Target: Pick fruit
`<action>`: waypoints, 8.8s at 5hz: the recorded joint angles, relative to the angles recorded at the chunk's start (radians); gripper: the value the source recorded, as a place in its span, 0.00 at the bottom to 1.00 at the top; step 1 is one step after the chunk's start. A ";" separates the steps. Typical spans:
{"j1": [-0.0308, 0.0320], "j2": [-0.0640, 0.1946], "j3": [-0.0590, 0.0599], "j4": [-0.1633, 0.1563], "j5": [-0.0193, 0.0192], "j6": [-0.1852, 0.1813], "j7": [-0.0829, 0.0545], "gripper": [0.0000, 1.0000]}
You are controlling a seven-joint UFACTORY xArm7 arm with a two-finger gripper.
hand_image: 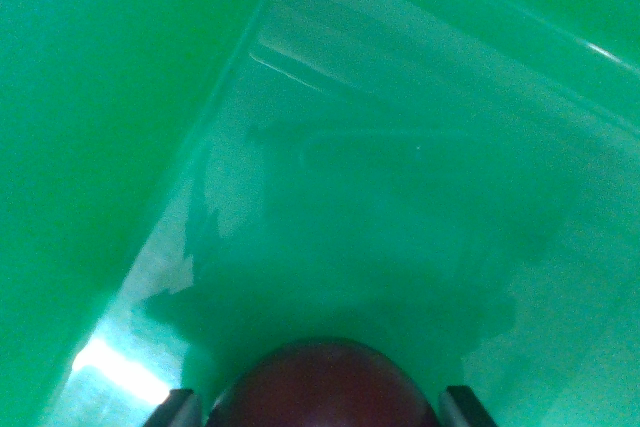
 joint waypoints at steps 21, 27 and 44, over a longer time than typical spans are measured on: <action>-0.0090 -0.093 0.009 0.151 0.0248 0.242 -0.022 1.00; -0.0140 -0.145 0.014 0.235 0.0386 0.377 -0.035 1.00; -0.0299 -0.309 0.030 0.500 0.0822 0.804 -0.074 1.00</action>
